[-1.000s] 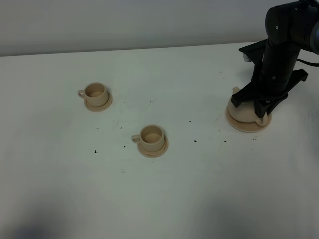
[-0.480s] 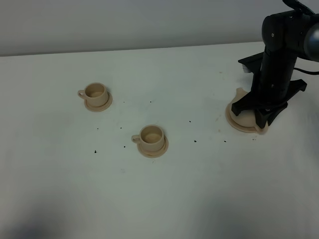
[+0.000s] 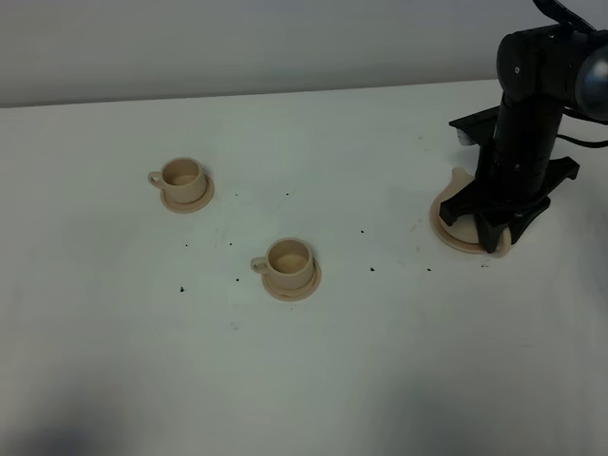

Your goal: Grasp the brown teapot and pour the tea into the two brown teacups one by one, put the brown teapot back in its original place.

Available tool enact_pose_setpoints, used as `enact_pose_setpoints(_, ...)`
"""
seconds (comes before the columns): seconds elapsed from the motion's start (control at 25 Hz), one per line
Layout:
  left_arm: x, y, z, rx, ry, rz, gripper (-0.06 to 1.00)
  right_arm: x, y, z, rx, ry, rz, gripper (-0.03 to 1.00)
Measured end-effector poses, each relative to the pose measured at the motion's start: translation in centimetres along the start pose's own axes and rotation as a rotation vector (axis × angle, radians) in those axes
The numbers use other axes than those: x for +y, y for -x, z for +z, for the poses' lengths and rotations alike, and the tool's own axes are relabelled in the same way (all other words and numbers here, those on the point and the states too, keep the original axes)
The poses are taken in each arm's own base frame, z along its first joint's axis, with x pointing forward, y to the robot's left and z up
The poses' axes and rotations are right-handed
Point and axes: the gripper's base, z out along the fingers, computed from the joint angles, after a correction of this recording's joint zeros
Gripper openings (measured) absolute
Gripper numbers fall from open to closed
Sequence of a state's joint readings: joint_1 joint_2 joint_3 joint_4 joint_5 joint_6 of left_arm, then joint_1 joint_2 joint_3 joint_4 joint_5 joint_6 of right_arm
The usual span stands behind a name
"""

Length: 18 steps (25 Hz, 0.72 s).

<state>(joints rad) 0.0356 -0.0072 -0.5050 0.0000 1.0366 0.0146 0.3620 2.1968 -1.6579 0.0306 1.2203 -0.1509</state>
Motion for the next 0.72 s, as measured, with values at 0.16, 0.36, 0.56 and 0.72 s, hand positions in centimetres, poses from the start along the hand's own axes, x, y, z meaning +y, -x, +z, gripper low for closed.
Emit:
enact_pose_setpoints(0.16,0.0,0.0,0.0,0.000,0.000,0.000,0.38,0.0,0.1,-0.1,-0.004,0.000,-0.017,0.44)
enact_pose_setpoints(0.36,0.0,0.0,0.0,0.000,0.000,0.000,0.38,-0.3,0.8,-1.5,-0.044,-0.037,-0.066,0.45)
enact_pose_setpoints(0.56,0.0,0.0,0.0,0.000,0.000,0.000,0.38,-0.5,1.2,-2.2,-0.069,-0.050,-0.094,0.45)
enact_pose_setpoints(0.72,0.0,0.0,0.0,0.000,0.000,0.000,0.38,-0.5,1.2,-2.2,-0.069,-0.052,-0.094,0.45)
